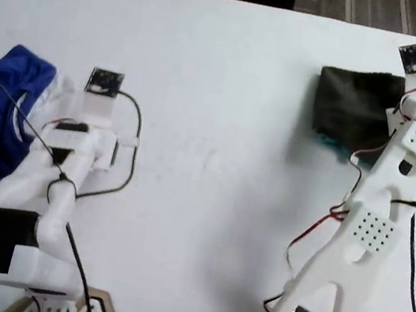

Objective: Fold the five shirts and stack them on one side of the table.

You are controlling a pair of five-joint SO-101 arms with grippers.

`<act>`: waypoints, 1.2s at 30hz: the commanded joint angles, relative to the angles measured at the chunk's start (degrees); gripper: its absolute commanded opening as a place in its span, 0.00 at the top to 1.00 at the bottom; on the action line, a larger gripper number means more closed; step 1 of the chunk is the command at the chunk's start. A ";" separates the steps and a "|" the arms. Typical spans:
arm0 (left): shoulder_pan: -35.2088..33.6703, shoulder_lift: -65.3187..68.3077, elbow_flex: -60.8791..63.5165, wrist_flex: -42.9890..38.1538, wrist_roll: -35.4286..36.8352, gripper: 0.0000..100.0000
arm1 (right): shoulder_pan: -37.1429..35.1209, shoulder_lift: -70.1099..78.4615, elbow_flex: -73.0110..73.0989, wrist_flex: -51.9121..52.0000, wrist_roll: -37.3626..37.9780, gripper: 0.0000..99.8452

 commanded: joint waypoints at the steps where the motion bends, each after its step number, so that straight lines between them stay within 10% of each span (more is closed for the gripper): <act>1: 0.62 0.00 -1.98 -0.62 0.18 0.97 | 1.45 -5.23 -3.16 -1.36 -3.43 0.64; 7: 0.62 0.00 -1.98 -0.62 0.18 0.97 | 1.27 -11.65 -2.99 2.51 -14.68 0.66; 13: 0.62 0.00 -1.98 -0.62 0.18 0.97 | 0.57 -14.64 -3.08 14.37 -15.65 0.99; 22: 0.62 0.00 -1.98 -0.62 0.18 0.97 | 0.66 -19.21 -3.08 30.37 -15.56 0.67; 36: 0.62 0.00 -2.07 -0.62 0.18 0.97 | 6.02 -28.18 21.63 30.46 -15.56 0.73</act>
